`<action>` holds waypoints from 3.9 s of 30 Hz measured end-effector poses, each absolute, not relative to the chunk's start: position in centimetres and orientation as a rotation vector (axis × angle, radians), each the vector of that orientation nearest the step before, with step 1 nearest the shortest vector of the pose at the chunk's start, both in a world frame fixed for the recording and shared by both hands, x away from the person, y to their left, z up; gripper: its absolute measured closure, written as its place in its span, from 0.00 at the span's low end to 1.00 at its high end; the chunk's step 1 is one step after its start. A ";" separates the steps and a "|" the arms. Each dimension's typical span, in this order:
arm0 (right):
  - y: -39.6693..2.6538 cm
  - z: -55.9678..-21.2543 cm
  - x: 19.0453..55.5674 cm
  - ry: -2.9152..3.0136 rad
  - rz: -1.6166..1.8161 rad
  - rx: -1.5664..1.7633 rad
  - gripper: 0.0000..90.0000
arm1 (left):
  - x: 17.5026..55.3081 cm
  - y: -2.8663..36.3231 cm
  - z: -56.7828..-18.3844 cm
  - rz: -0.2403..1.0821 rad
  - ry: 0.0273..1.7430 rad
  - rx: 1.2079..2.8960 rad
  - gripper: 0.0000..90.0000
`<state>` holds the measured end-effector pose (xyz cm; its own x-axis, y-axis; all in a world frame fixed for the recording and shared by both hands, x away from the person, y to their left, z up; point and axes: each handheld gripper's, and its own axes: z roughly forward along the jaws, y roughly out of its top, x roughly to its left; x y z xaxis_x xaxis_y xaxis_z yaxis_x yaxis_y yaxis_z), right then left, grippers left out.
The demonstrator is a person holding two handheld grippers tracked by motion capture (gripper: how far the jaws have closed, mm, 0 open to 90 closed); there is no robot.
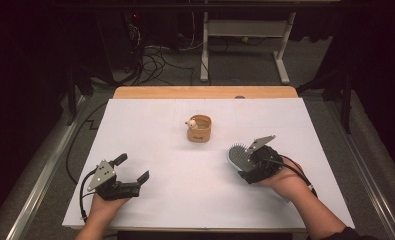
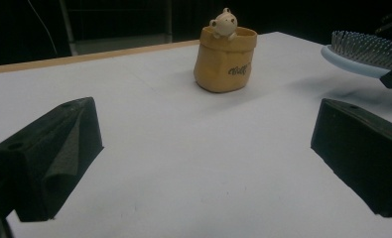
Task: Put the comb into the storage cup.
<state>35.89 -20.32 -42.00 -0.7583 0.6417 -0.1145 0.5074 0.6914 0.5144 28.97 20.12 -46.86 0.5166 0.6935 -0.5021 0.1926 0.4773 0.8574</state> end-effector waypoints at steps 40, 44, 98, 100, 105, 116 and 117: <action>-19.3 -41.1 34.9 2.175 1.272 0.908 0.23 | 29.0 20.2 -46.9 0.378 1.011 1.068 0.01; -19.7 -41.2 34.4 2.134 1.318 0.901 0.23 | 29.0 20.2 -46.9 0.378 1.014 1.070 0.01; -22.4 -42.0 32.0 1.899 1.499 0.899 0.23 | 31.2 16.5 -44.8 0.391 0.987 1.126 0.00; -22.4 -42.0 32.0 1.897 1.497 0.898 0.23 | 31.6 16.3 -44.5 0.393 0.980 1.123 0.00; -22.3 -41.9 32.0 1.891 1.501 0.895 0.23 | 32.7 14.8 -44.0 0.359 0.974 1.137 0.00; -22.3 -41.6 31.9 1.879 1.500 0.889 0.23 | 34.2 11.2 -44.0 0.308 0.952 1.174 0.00; -22.3 -41.7 31.9 1.877 1.498 0.889 0.23 | 34.2 10.9 -44.1 0.303 0.954 1.177 0.00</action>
<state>31.88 -22.28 -41.66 -0.6150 0.7880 -0.0294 0.1462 0.1506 0.9777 34.24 10.94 -44.06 0.5911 0.6545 -0.4713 0.2618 0.3970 0.8797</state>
